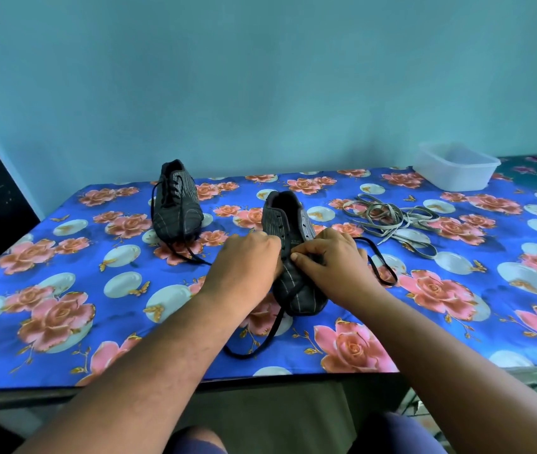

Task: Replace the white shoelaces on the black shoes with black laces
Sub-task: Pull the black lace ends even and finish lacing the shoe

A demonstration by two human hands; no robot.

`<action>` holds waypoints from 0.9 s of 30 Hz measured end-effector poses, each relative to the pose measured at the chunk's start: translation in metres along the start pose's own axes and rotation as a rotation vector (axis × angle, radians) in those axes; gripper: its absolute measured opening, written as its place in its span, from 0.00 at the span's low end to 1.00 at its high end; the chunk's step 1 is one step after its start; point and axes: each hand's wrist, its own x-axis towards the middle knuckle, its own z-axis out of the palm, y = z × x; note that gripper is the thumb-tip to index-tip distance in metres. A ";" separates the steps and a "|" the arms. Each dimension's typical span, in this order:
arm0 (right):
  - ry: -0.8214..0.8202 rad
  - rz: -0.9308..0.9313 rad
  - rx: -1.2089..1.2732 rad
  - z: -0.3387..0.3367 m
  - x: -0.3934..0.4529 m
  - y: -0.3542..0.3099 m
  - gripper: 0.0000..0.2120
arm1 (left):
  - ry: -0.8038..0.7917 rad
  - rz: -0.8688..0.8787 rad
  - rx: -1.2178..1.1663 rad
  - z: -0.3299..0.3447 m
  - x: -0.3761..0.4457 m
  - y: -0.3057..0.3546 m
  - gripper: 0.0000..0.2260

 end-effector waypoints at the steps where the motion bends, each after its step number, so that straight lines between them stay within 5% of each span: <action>1: -0.005 0.000 -0.003 0.000 0.001 0.000 0.09 | -0.002 0.019 0.041 -0.002 0.000 0.002 0.08; 18: -0.031 -0.011 0.073 0.003 0.006 0.004 0.03 | -0.059 0.121 0.344 -0.025 0.002 0.027 0.09; 20: -0.058 0.009 0.174 0.003 0.006 0.003 0.01 | -0.038 0.055 0.220 -0.019 0.007 0.021 0.07; 24: -0.129 0.037 0.328 0.003 0.011 0.007 0.08 | -0.035 -0.220 -0.394 -0.003 0.008 -0.005 0.01; 27: -0.124 0.048 0.344 0.003 0.013 0.007 0.03 | -0.006 -0.358 -0.598 0.012 0.002 -0.016 0.06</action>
